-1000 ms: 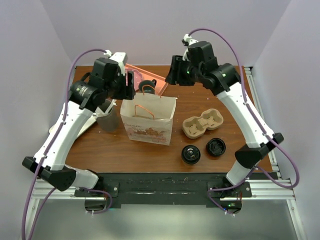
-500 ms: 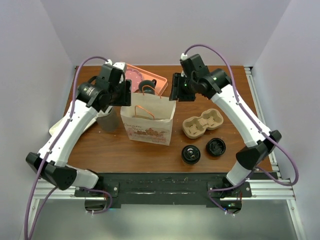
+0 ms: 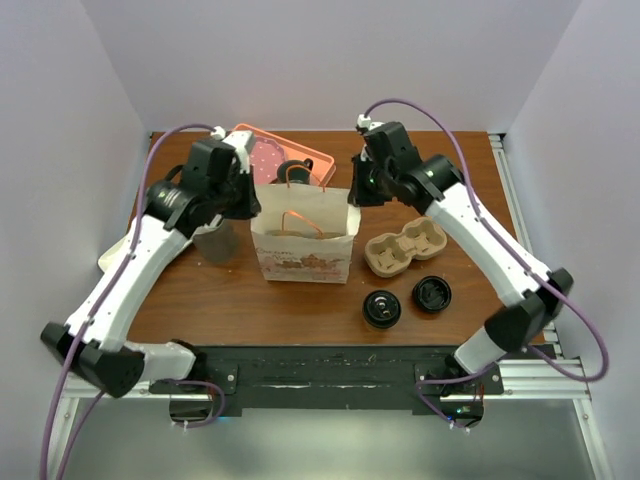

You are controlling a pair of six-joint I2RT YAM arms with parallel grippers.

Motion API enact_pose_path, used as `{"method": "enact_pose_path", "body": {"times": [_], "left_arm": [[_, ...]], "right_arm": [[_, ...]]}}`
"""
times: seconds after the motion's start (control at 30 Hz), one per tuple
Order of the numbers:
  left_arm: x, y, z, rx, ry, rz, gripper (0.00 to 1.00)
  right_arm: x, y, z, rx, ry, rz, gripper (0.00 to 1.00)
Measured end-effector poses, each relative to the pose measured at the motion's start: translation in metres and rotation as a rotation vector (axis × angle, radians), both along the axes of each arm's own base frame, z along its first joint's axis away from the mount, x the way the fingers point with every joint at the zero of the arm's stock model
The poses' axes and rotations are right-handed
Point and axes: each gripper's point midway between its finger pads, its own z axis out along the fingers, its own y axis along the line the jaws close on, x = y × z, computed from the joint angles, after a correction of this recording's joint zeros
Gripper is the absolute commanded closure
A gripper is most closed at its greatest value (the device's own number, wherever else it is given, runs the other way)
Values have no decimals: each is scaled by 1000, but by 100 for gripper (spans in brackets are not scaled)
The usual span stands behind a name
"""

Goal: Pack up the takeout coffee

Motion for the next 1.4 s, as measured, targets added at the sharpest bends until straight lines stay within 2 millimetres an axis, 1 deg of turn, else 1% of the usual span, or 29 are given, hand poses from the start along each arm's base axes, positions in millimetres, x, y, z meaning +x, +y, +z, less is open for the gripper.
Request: {"method": "enact_pose_path", "body": {"times": [0.03,0.1,0.17,0.23,0.3,0.37,0.4,0.47,0.53,0.57,0.67,0.73,0.77,0.83,0.87,0.9,0.97,1.0,1.07,1.13,1.17,1.2,1.23,1.27,1.33,1.37,1.4], "left_arm": [[-6,0,6,-22,-17,-10,44],[-21,2,16,-66,-49,-21,34],[-37,5,21,-102,-68,-26,33],[-56,7,17,-137,-65,-41,34],[-70,5,4,-160,-31,-61,34],[-80,5,-11,-172,8,-72,35],[-84,4,-21,-173,33,-77,37],[-88,4,-34,-168,71,-80,44],[-91,4,-43,-166,94,-82,49],[-92,4,-45,-166,100,-82,54],[-92,4,-46,-161,99,-86,56],[-88,4,-46,-147,94,-90,58],[-86,4,-45,-138,93,-91,67],[-71,3,-39,-108,73,-90,77],[-62,2,-34,-92,56,-89,87],[-54,1,-29,-83,38,-88,91],[-38,-1,-19,-69,-16,-89,100],[-34,-1,-17,-64,-37,-93,100],[-34,-1,-18,-69,-55,-99,100],[-43,-1,-26,-85,-52,-114,100],[-49,-1,-32,-95,-46,-123,100],[-56,0,-38,-99,-34,-132,100],[-62,1,-45,-104,-24,-140,100],[-67,1,-46,-113,-28,-148,100],[-71,2,-44,-122,-51,-160,100],[-74,3,-42,-123,-61,-162,100],[-75,5,-41,-120,-71,-167,100]], "right_arm": [[-4,-2,6,14,-32,11,100],[-11,-4,21,49,-109,34,100],[-20,-7,30,83,-172,53,100],[-32,-9,29,116,-217,68,100],[-46,-9,18,133,-228,90,100],[-59,-5,1,134,-218,108,100],[-64,0,-4,137,-217,120,100],[-68,9,-2,154,-225,124,100],[-72,16,0,168,-230,117,100],[-74,19,2,175,-238,109,100],[-74,19,1,180,-257,67,100],[-72,16,2,178,-269,30,100],[-69,14,3,174,-275,11,100],[-65,11,3,165,-286,-28,100],[-63,9,3,163,-293,-46,100],[-61,7,5,163,-301,-60,100],[-57,6,9,174,-319,-86,82],[-56,7,10,183,-322,-95,77],[-56,7,11,196,-319,-106,68],[-57,8,9,198,-302,-105,60],[-59,9,7,202,-294,-103,47],[-60,10,7,206,-288,-95,38],[-61,12,7,212,-283,-89,33],[-63,12,7,209,-279,-73,27],[-67,14,10,201,-272,-40,22],[-70,13,16,186,-265,-21,19],[-70,12,25,182,-270,-17,12]]}}
